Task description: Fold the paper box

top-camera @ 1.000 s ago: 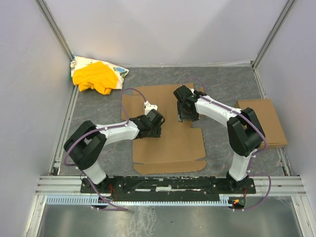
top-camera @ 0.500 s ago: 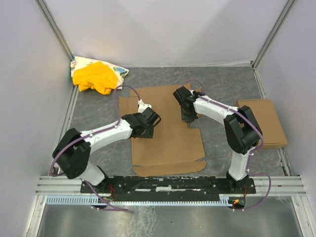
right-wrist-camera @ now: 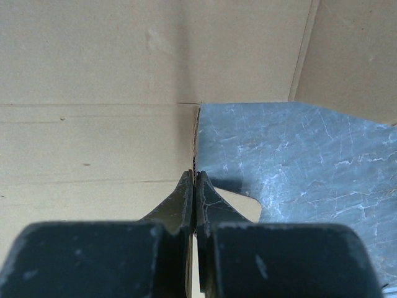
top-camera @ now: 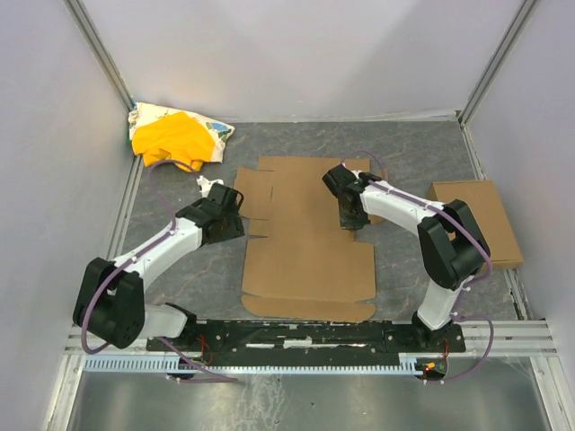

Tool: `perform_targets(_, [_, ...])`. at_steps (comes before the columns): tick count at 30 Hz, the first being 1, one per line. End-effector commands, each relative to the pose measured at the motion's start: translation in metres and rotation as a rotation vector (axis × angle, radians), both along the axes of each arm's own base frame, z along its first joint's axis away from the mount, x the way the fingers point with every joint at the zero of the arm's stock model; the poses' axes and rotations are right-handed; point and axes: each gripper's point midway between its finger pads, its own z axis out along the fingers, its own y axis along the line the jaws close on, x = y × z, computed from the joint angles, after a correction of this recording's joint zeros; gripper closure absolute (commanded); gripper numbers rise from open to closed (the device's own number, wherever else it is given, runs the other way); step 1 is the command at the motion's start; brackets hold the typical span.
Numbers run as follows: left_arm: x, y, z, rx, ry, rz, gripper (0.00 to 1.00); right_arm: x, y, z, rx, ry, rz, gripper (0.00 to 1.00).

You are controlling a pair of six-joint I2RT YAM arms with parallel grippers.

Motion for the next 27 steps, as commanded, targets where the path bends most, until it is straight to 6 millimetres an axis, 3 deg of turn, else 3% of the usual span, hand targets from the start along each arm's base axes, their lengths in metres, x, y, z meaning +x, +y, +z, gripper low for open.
perform_targets(1, [0.037,-0.044,0.030,-0.244,-0.165,-0.113,0.33,0.000,0.000,0.012,0.035,-0.042,0.001,0.99])
perform_targets(5, [0.049,-0.062,0.024,-0.287,-0.141,-0.158,0.30,-0.002,0.006,0.009,0.071,-0.031,0.015,0.99])
perform_targets(9, [0.049,-0.074,0.005,-0.332,-0.097,-0.185,0.29,-0.002,0.010,0.009,0.090,-0.029,0.025,0.99])
perform_targets(18, [0.043,-0.058,-0.032,-0.226,0.001,-0.143,0.30,-0.002,0.013,0.008,0.101,-0.024,0.041,0.99])
perform_targets(27, [0.043,-0.055,-0.044,-0.177,0.037,-0.138,0.30,-0.001,0.018,0.010,0.121,-0.023,0.052,0.98])
